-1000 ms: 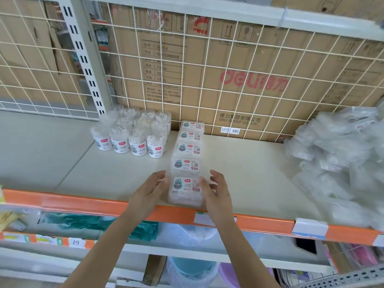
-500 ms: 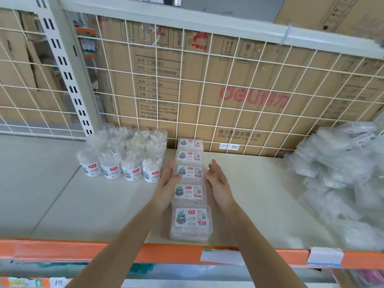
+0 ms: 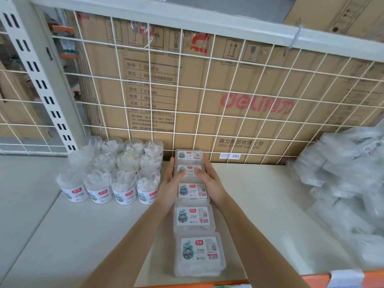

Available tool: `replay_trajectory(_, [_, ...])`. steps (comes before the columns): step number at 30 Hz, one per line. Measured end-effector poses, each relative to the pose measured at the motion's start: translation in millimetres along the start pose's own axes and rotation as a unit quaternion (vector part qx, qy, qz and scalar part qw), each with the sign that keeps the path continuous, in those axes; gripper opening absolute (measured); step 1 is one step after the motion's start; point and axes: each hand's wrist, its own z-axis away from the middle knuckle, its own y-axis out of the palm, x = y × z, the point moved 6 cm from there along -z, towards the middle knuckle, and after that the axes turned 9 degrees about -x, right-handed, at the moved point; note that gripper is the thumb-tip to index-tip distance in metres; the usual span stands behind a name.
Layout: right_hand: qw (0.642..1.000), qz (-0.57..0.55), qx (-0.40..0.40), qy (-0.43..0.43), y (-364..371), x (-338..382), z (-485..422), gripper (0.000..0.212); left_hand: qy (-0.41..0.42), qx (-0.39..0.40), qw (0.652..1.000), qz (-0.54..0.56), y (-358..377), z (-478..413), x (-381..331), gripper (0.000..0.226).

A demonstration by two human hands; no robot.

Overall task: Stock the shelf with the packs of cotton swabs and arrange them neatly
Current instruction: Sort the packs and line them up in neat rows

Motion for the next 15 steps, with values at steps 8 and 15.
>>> replay_trajectory(8, [0.998,-0.015,0.061,0.002,3,-2,-5,0.053,-0.005,0.019,1.0,-0.002,6,-6,2,0.088])
replay_trajectory(15, [0.997,-0.005,0.073,-0.002,3,-1,-7,0.052,0.006,0.042,0.999,0.011,10,-6,-3,0.083])
